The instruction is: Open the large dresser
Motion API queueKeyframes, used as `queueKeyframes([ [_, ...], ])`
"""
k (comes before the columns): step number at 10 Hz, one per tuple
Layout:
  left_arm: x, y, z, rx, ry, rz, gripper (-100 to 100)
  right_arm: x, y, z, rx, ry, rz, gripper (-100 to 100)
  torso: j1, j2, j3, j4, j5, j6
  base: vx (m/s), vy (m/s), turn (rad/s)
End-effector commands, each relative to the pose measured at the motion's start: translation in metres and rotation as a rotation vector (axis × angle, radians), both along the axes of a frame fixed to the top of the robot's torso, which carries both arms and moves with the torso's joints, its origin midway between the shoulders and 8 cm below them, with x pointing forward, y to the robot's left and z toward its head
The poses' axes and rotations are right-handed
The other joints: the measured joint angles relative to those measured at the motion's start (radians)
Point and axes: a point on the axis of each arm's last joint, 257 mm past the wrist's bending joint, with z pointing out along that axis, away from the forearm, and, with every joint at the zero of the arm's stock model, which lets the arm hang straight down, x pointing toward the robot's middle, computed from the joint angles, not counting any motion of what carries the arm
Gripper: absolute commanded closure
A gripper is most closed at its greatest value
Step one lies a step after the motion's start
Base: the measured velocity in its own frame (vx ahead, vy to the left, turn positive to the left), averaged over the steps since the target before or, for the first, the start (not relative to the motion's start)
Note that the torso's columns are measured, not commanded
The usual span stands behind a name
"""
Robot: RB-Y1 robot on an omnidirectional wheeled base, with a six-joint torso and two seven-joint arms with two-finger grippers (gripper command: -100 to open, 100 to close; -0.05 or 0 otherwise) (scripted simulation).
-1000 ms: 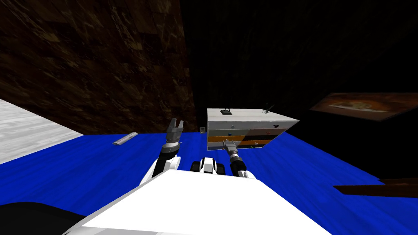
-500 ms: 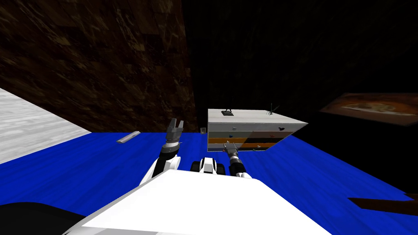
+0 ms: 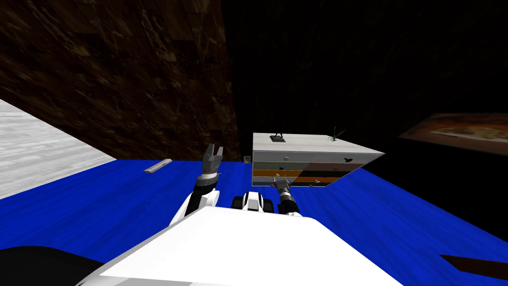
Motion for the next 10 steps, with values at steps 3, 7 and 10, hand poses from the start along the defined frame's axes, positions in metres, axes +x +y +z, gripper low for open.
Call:
queueKeyframes([
  [3,0.000,0.000,0.000,0.000,0.000,0.000,0,-0.012,-0.018,-0.013,-0.175,0.024,-0.025,-100,0.000,-0.001,-0.001,0.000,0.000,0.000,0.073,-0.034,0.048],
  [7,0.000,0.000,0.000,0.000,0.000,0.000,0,-0.015,-0.026,-0.010,-0.296,0.010,-0.025,-100,0.001,0.002,0.001,0.001,0.000,0.000,0.052,-0.019,0.025],
  [10,0.000,0.000,0.000,0.000,0.000,0.000,0,-0.023,-0.040,-0.012,-0.437,0.009,-0.042,-100,0.000,-0.001,-0.001,0.000,0.000,0.000,0.083,-0.028,0.031],
])
